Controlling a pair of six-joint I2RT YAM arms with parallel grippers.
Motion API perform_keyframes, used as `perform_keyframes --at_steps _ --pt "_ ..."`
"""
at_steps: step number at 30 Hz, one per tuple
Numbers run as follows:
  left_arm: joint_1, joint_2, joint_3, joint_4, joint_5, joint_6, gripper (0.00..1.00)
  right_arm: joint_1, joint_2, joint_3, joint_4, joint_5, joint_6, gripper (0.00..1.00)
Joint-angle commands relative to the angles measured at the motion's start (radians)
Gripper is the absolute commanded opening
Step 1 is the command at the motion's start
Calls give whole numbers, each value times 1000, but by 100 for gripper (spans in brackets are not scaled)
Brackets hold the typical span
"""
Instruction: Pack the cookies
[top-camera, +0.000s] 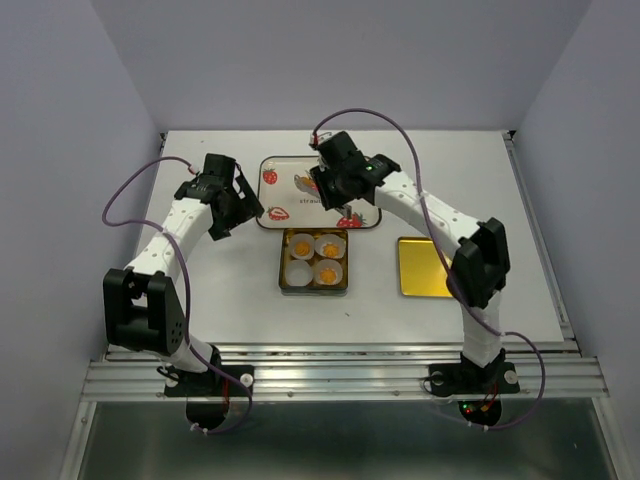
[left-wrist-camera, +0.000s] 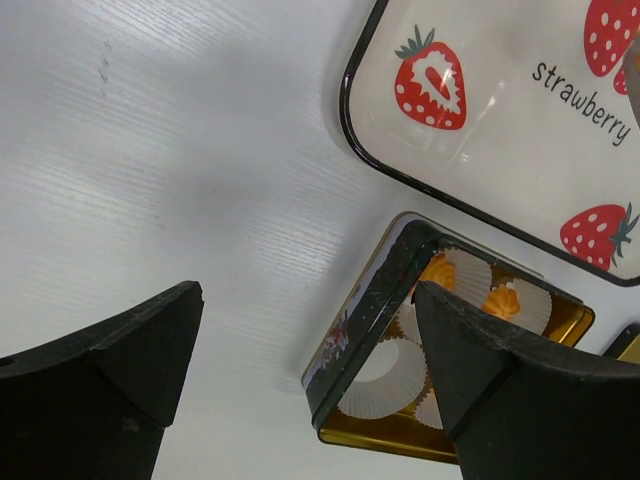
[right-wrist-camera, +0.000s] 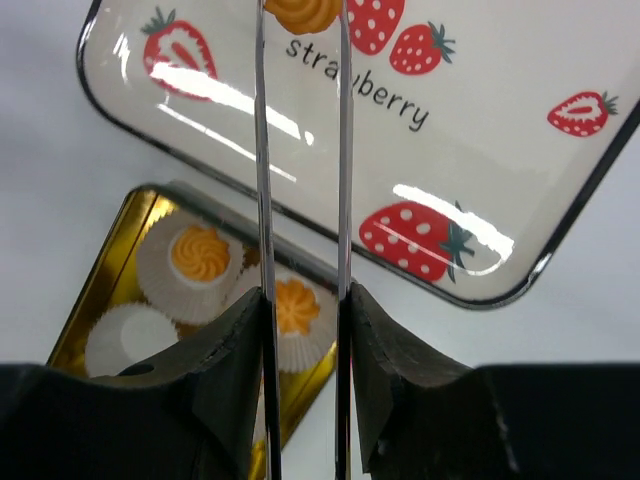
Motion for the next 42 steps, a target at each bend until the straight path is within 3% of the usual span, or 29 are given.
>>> perform_keyframes --at_steps 1,9,17,24,42 --pt "6 -9 23 -8 -12 13 99 -3 -182 -121 7 -70 -60 36" --pt "8 -6 26 -11 -15 5 99 7 -345 -198 -95 -293 -129 37" --pt "2 -10 30 -6 -31 4 99 129 -409 -288 -198 -273 -240 37" --pt "-9 13 64 -8 -33 22 99 197 -457 -374 -230 -257 -240 37" --pt "-15 -4 40 -17 -47 22 99 229 -440 -385 -214 -253 -229 38"
